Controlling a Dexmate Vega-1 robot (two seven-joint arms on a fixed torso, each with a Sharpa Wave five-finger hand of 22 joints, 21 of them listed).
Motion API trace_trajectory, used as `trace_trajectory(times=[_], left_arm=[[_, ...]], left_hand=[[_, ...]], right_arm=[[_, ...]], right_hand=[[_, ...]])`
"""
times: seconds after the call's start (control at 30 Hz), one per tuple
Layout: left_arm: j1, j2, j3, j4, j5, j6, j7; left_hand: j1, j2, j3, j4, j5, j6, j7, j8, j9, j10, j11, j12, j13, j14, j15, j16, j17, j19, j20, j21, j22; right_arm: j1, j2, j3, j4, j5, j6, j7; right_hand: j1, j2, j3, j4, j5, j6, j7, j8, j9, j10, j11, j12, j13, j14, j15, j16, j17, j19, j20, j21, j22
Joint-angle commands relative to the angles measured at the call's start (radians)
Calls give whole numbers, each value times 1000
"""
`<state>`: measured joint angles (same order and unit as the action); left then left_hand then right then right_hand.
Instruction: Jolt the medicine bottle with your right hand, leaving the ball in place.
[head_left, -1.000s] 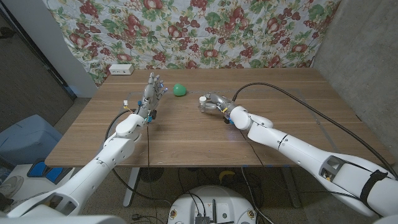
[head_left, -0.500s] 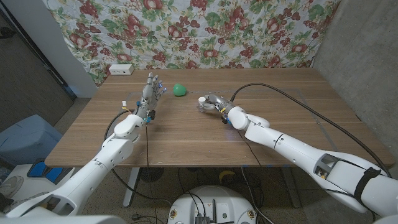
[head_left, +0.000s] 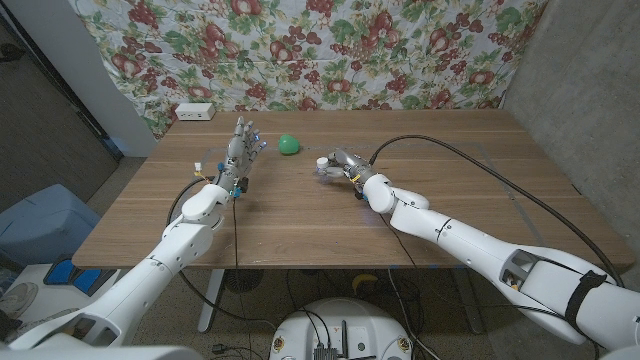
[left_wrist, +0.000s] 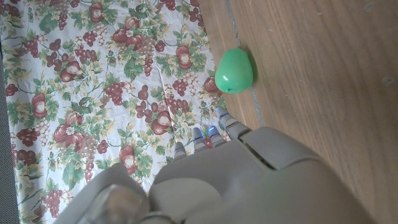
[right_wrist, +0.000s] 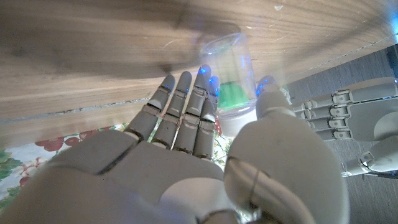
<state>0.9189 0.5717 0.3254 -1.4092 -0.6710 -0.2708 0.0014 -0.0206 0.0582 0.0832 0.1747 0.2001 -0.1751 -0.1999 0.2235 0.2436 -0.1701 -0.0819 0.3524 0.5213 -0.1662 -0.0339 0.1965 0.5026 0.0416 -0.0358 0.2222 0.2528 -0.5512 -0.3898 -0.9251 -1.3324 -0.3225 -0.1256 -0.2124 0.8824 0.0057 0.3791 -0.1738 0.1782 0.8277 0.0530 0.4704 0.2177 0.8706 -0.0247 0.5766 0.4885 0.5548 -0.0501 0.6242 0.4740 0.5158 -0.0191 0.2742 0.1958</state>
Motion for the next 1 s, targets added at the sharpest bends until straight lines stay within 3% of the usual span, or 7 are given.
trace_trajectory(times=[0.03, 0.67, 0.9, 1.0], left_arm=[[-3, -1, -2, 11, -5, -4, -10], [-12, -5, 2, 22, -3, -6, -16], [-13, -6, 4, 20, -2, -7, -16], [-12, -6, 4, 19, -3, -6, -17]], left_hand=[[-2, 74, -1, 7, 7, -43, -9, 3, 6, -40, -1, 7, 4, -164, -207, 6, 3, 7, -63, 6, 3], [-2, 74, -1, 7, 7, -43, -9, 3, 6, -40, -1, 7, 4, -164, -207, 6, 3, 7, -63, 6, 3], [-2, 74, -1, 7, 7, -43, -9, 3, 6, -40, -1, 7, 4, -164, -207, 6, 3, 7, -63, 6, 3], [-2, 74, -1, 7, 7, -43, -9, 3, 6, -40, -1, 7, 4, -164, -207, 6, 3, 7, -63, 6, 3]], right_arm=[[-17, 2, -3, -12, -53, -25, -88], [-27, -10, 5, -34, -92, -52, -140], [-44, -16, 30, -54, -77, -53, -164], [-53, -13, 41, -56, -73, -45, -191]], right_hand=[[171, 139, -2, -5, 8, 98, -78, 9, 5, 152, -115, 44, 33, 43, -169, 29, 26, 13, -2, 8, 1], [207, 141, 0, -3, 2, 107, -77, 7, 8, 144, -118, 76, 74, 71, -174, 41, 49, 45, -13, 27, 3], [235, 141, -14, 6, -6, 110, -78, 2, 8, 136, -113, 102, 108, 168, -173, 101, 106, 126, -37, 77, 15], [234, 143, -18, 11, -7, 109, -78, 0, 8, 130, -115, 106, 115, 189, -171, 113, 118, 148, -34, 93, 21]])
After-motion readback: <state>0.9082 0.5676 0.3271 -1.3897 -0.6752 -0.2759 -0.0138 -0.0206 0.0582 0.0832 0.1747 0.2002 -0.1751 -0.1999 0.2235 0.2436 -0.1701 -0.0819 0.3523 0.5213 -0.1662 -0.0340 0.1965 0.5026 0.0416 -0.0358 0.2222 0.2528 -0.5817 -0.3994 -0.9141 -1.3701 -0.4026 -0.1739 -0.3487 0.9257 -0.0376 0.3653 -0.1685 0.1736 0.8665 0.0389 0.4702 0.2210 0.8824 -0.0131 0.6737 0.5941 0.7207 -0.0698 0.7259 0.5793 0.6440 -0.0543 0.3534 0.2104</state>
